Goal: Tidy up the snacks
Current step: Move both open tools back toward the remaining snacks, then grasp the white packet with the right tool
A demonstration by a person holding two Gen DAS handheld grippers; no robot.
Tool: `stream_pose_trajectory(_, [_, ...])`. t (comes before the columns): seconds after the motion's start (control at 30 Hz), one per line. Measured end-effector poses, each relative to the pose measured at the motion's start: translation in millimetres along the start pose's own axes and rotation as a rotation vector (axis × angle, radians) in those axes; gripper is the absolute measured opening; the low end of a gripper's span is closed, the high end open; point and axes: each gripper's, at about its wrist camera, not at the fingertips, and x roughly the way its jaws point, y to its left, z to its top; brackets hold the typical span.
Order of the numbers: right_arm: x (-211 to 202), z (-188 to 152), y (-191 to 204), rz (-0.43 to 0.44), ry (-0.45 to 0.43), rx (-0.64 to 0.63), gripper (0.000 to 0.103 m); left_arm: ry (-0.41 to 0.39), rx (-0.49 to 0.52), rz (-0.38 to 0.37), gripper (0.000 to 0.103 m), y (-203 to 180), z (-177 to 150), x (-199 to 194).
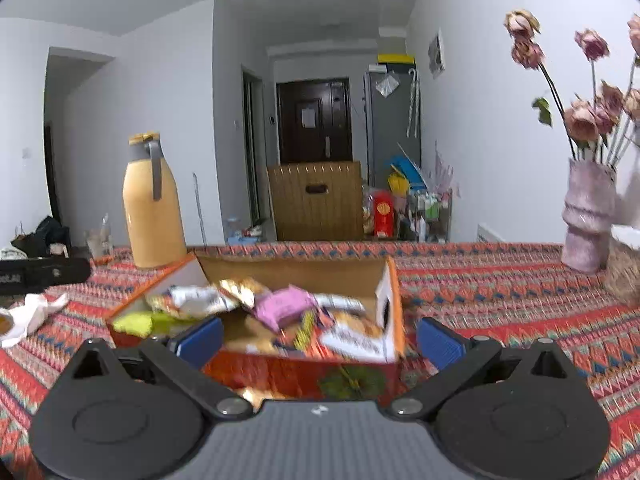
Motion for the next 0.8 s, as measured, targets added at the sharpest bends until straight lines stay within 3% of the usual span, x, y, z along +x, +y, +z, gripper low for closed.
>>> stream_pose_trajectory(0.43, [-16.7,-59.7,-32.4,-0.086,0.175,0.022,0.103,0.123,-0.022,0.029,0.103,11.6,-54.8,4.6])
stream_pose_trajectory(0.8, [22.7,-50.5,-45.7,-0.131,0.293,0.073,0.103,0.13,-0.055,0.046,0.103,20.2,-67.1,14.1])
